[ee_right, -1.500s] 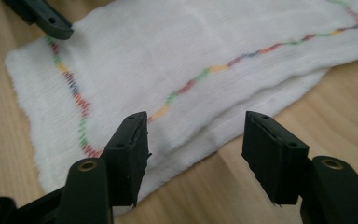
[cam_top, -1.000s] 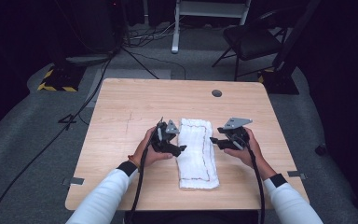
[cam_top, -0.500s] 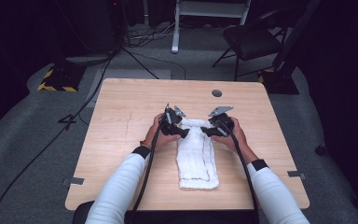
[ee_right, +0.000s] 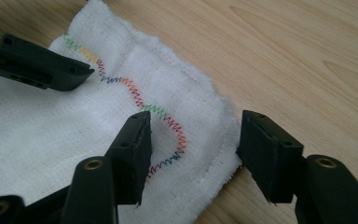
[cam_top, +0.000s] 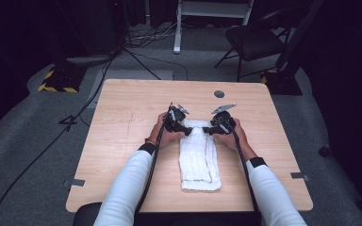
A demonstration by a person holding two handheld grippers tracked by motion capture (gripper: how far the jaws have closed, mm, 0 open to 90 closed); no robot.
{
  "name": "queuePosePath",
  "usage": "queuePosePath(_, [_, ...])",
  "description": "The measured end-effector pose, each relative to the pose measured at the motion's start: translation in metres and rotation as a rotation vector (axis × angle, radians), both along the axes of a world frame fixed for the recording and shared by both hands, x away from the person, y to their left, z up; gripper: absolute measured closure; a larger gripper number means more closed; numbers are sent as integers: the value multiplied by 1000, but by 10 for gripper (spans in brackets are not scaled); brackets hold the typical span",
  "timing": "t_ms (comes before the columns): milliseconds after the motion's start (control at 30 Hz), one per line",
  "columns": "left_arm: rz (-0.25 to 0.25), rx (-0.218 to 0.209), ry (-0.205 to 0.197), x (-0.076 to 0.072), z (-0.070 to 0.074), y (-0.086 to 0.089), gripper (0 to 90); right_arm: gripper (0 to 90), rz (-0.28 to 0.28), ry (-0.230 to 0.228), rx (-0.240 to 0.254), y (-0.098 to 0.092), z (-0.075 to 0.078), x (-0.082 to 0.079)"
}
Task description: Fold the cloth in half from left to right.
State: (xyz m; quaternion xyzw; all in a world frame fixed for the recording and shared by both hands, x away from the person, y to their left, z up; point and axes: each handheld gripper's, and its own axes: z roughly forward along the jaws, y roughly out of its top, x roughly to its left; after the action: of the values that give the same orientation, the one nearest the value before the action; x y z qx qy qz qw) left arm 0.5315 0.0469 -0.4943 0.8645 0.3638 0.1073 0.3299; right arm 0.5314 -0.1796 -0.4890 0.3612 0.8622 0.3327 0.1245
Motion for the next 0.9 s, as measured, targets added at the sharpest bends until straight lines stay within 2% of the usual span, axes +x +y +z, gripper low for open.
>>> queuePosePath(33, [-6, -11, -6, 0, -1, 1, 236, 462, 7, 1, -3, 0, 0, 0])
queuePosePath(133, [-20, -10, -22, -1, -2, 3, 238, 531, 23, 13, -14, 3, 2, 0])
queuePosePath(167, [-45, -25, -23, -2, -2, 3, 259, 551, 32, 13, -14, 3, 2, 0])
queuePosePath(233, [-74, -27, -20, -3, -1, 3, 363, 579, 36, 22, -14, 4, 3, 1])
queuePosePath(267, [-88, -29, -19, -3, 0, 3, 389, 610, 39, 25, -12, 4, 3, 1])
queuePosePath(367, [-115, -37, -2, -4, 2, 2, 546, 737, 66, 35, -10, 6, 4, -1])
queuePosePath(467, [-143, -60, 23, -3, 2, 1, 713, 788, 76, 39, -13, 8, 5, -2])
queuePosePath(500, [-145, -63, 29, -2, 2, 1, 736, 795, 77, 34, -15, 9, 5, -2])
queuePosePath(600, [-148, -58, 35, 0, 3, 0, 778, 807, 81, 13, -24, 10, 5, -2])
queuePosePath(667, [-148, -34, 9, 1, 4, -2, 789, 813, 72, -8, -41, 11, 5, -2])
queuePosePath(767, [-141, -20, -13, 2, 4, -4, 796, 819, 65, -39, -67, 14, 6, -2])
queuePosePath(900, [-109, -13, -49, 5, 6, -5, 797, 824, 54, -84, -65, 14, 11, -1])
